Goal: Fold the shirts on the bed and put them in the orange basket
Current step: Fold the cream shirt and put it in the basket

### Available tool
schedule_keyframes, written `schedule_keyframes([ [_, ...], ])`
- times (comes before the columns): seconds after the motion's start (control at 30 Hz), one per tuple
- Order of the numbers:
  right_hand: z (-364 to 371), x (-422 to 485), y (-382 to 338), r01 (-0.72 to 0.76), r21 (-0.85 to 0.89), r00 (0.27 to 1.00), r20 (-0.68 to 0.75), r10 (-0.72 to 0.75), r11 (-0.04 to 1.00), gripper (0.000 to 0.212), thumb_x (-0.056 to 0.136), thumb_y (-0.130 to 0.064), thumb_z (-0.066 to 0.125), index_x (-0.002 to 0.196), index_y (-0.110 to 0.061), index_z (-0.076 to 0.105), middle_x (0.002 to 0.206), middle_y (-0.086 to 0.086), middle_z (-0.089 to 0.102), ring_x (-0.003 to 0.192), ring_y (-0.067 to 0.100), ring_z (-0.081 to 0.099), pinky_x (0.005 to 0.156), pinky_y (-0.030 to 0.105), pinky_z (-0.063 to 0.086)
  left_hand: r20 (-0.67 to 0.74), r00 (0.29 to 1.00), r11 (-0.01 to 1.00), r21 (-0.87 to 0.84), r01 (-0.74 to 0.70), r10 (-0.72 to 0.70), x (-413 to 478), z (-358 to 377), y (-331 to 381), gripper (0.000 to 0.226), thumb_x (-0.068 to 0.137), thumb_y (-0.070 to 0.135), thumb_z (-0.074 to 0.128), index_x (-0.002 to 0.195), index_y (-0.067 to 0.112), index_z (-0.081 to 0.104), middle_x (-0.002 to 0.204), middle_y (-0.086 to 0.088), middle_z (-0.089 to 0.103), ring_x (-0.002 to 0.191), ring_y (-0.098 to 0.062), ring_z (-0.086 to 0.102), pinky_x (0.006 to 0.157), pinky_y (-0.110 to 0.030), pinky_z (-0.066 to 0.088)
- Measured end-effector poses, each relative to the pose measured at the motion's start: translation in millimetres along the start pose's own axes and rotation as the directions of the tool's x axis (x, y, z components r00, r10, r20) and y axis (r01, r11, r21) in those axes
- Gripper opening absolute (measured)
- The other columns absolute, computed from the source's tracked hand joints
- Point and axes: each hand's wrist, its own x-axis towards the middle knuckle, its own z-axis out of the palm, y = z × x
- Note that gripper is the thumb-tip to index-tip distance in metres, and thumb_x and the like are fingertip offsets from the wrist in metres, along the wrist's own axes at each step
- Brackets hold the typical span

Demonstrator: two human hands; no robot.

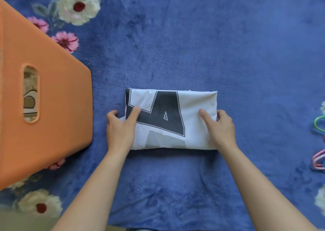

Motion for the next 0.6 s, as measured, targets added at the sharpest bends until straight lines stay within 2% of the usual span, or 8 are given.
schedule_keyframes([
  [0.03,-3,0,0,-0.037,0.039,0.997,0.070,0.034,0.999,0.024,0.086,-0.035,0.065,0.080,-0.014,0.056,0.075,-0.006,0.058,0.070,0.015,0.054,0.060,0.030,0.038,0.080,0.995,0.996,-0.062,0.060,-0.056,0,-2,5,0.071,0.072,0.052,0.072,0.124,0.008,0.052,0.119,-0.002,0.060,0.107,-0.018,0.058,0.087,-0.031,0.044],
  [0.07,-7,-2,-3,-0.086,0.102,0.988,0.140,0.071,0.991,0.019,0.085,-0.028,0.065,0.075,-0.013,0.058,0.074,-0.002,0.060,0.067,0.017,0.055,0.056,0.028,0.038,0.164,0.982,0.983,-0.142,0.118,-0.095,-1,-5,7,0.056,0.070,0.046,0.075,0.109,0.008,0.062,0.104,-0.002,0.069,0.089,-0.015,0.065,0.074,-0.028,0.050],
  [0.13,-22,-9,-9,-0.199,0.186,0.953,0.266,0.145,0.962,0.010,0.083,-0.017,0.063,0.075,-0.011,0.063,0.076,0.003,0.064,0.066,0.020,0.058,0.054,0.025,0.041,0.338,0.927,0.932,-0.254,0.258,-0.164,-16,-17,16,0.021,0.076,0.028,0.076,0.083,0.010,0.068,0.073,-0.003,0.072,0.056,-0.013,0.066,0.050,-0.022,0.051],
  [0.17,-32,-15,-12,-0.224,0.198,0.937,0.313,0.155,0.954,0.007,0.083,-0.015,0.063,0.080,-0.009,0.065,0.081,0.006,0.068,0.069,0.023,0.061,0.058,0.027,0.045,0.398,0.900,0.913,-0.275,0.301,-0.177,-27,-26,19,0.014,0.078,0.022,0.074,0.080,0.009,0.068,0.066,-0.003,0.071,0.050,-0.013,0.065,0.045,-0.021,0.050],
  [0.27,-63,-38,-24,-0.220,0.194,0.894,0.432,0.118,0.956,0.017,0.086,-0.019,0.065,0.099,-0.009,0.069,0.100,0.008,0.073,0.086,0.027,0.068,0.072,0.037,0.052,0.515,0.843,0.878,-0.320,0.356,-0.154,-60,-57,23,0.018,0.080,0.019,0.071,0.092,0.006,0.070,0.078,-0.009,0.074,0.060,-0.018,0.068,0.052,-0.023,0.053],
  [0.37,-94,-74,-47,-0.173,0.188,0.829,0.557,0.041,0.967,0.023,0.090,-0.024,0.061,0.110,-0.014,0.066,0.109,0.005,0.072,0.097,0.025,0.068,0.075,0.038,0.053,0.589,0.802,0.824,-0.403,0.399,-0.101,-102,-101,31,0.027,0.083,0.013,0.063,0.108,0.002,0.067,0.090,-0.013,0.073,0.068,-0.020,0.069,0.058,-0.025,0.056],
  [0.47,-115,-109,-82,-0.114,0.232,0.766,0.640,-0.063,0.966,0.027,0.090,-0.024,0.059,0.115,-0.016,0.065,0.112,0.005,0.070,0.098,0.023,0.068,0.072,0.035,0.054,0.641,0.767,0.758,-0.496,0.424,-0.010,-138,-148,37,0.021,0.083,0.008,0.057,0.099,0.004,0.069,0.086,-0.011,0.073,0.066,-0.018,0.070,0.059,-0.024,0.057],
  [0.6,-128,-152,-149,-0.062,0.259,0.673,0.724,-0.151,0.964,0.031,0.090,-0.013,0.051,0.118,-0.015,0.064,0.112,0.008,0.070,0.092,0.024,0.067,0.065,0.030,0.055,0.631,0.767,0.708,-0.593,0.383,0.114,-167,-213,43,0.025,0.072,0.015,0.058,0.086,0.007,0.077,0.091,-0.012,0.074,0.072,-0.019,0.071,0.065,-0.026,0.058],
])
